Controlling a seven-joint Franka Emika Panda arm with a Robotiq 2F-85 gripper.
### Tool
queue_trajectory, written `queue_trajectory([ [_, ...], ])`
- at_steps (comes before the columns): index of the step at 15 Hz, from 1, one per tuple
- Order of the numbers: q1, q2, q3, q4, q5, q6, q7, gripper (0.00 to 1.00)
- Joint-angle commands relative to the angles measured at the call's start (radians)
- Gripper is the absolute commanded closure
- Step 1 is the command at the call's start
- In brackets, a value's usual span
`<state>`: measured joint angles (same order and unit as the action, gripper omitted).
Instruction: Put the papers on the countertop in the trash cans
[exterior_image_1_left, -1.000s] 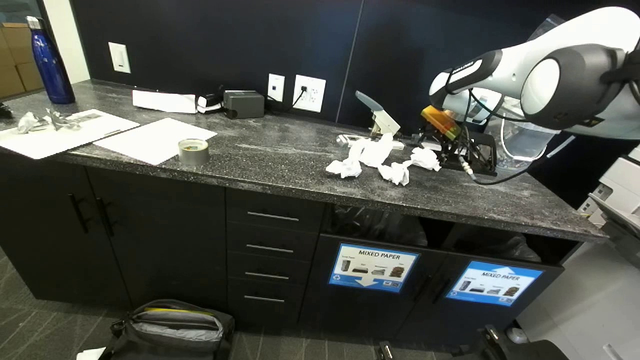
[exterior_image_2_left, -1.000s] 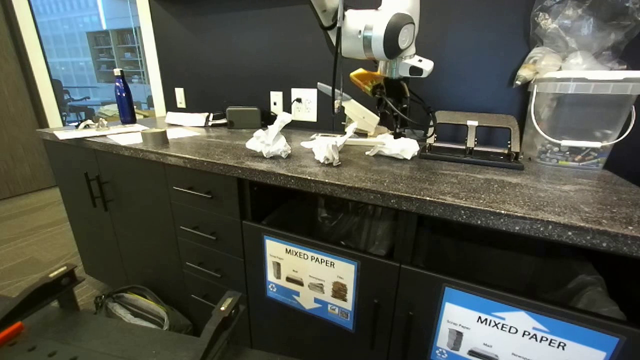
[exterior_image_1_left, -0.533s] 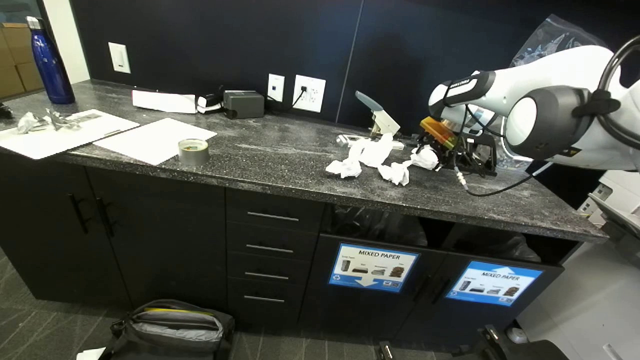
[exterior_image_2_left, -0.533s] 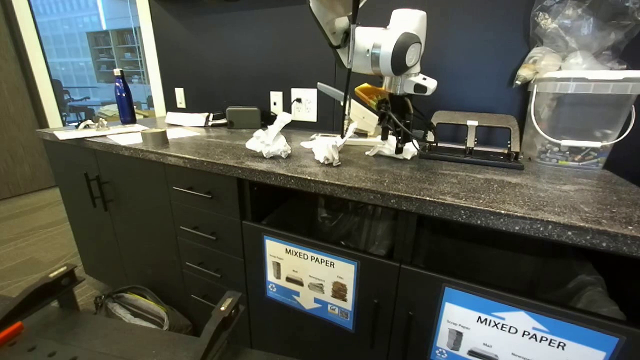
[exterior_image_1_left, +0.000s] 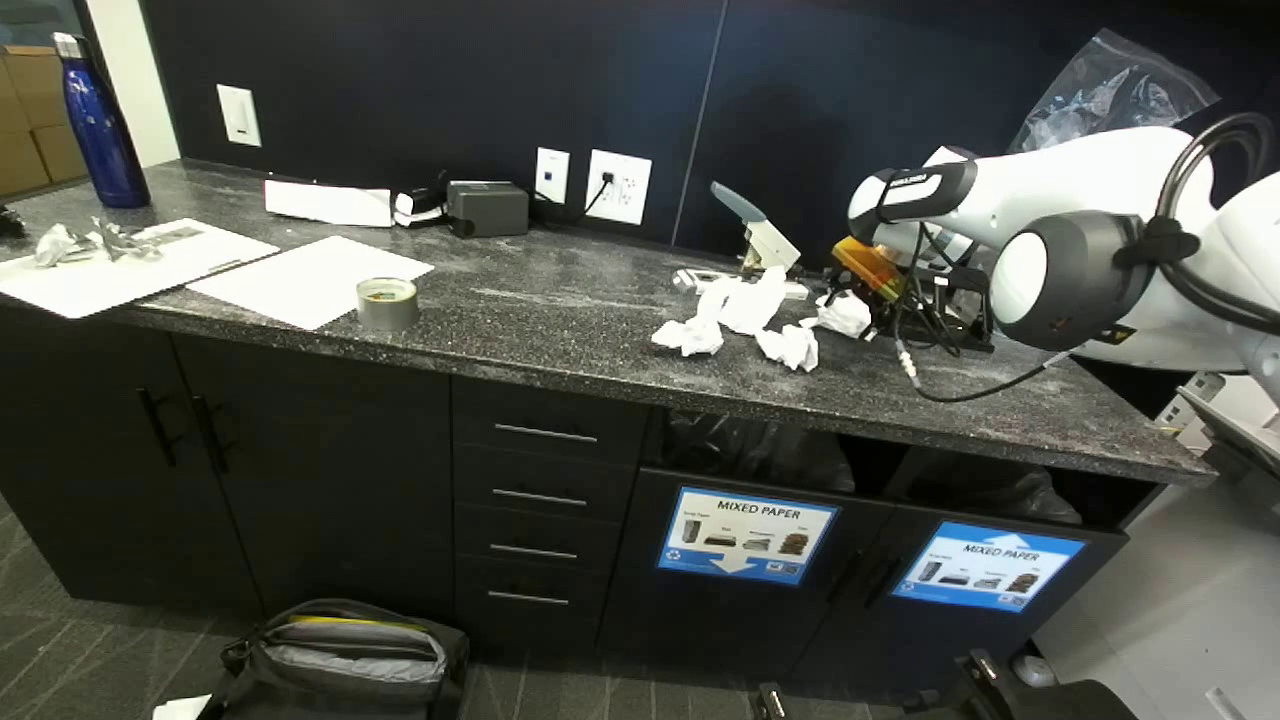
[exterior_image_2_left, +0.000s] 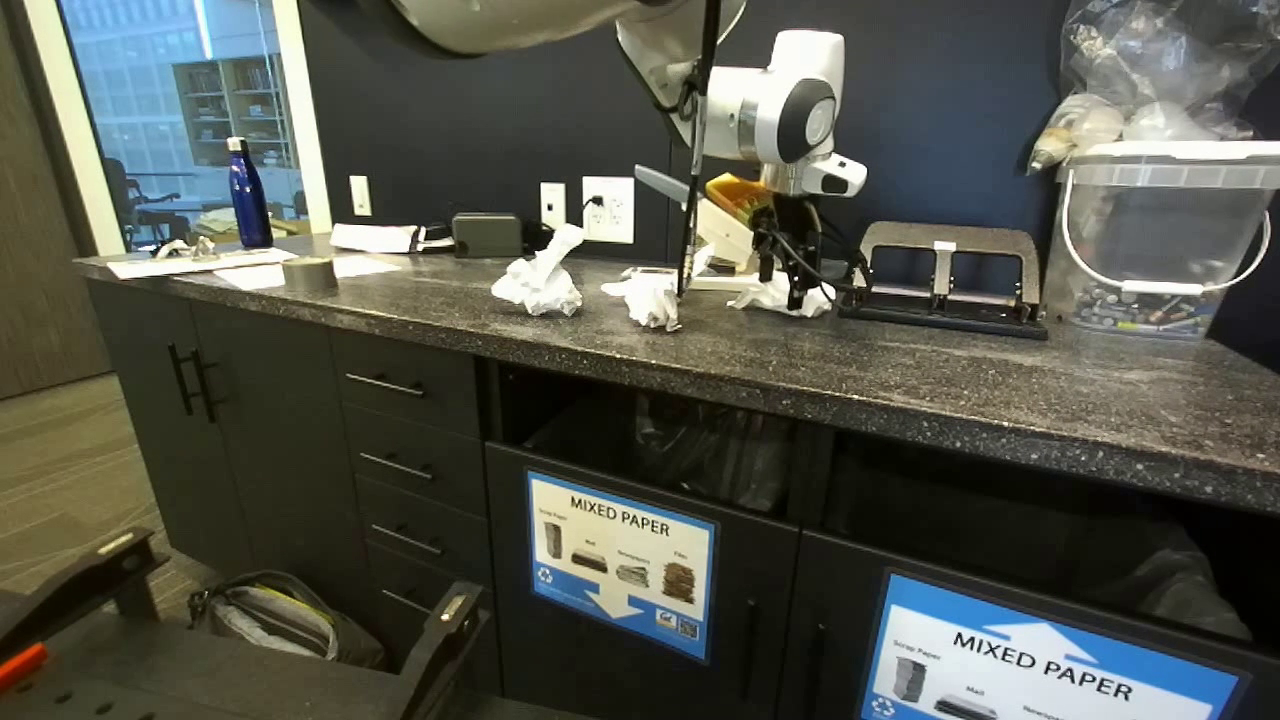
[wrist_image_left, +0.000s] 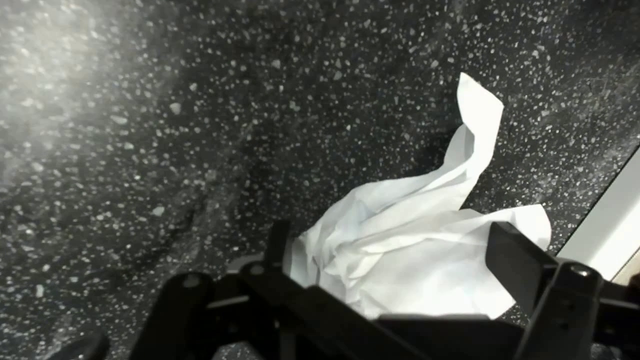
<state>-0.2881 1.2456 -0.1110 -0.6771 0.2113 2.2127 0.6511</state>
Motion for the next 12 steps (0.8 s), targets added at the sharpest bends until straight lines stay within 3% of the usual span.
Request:
queue_trajectory([
  [1,-0.004,0.072,-0.016,0.123,-0.039,-0.028,0.004,0.1],
  [2,-0.006,0.08,-0.014,0.129,-0.045,-0.03,-0.004,0.26],
  [8,-0.004,0.091,-0.021,0.122,-0.082,-0.03,-0.03,0.73],
  [10,-0.005,0.089,-0.023,0.116,-0.097,-0.046,-0.044,0.83],
  [12,-0.018,0.057,0.007,0.08,-0.101,-0.137,-0.171,0.87],
])
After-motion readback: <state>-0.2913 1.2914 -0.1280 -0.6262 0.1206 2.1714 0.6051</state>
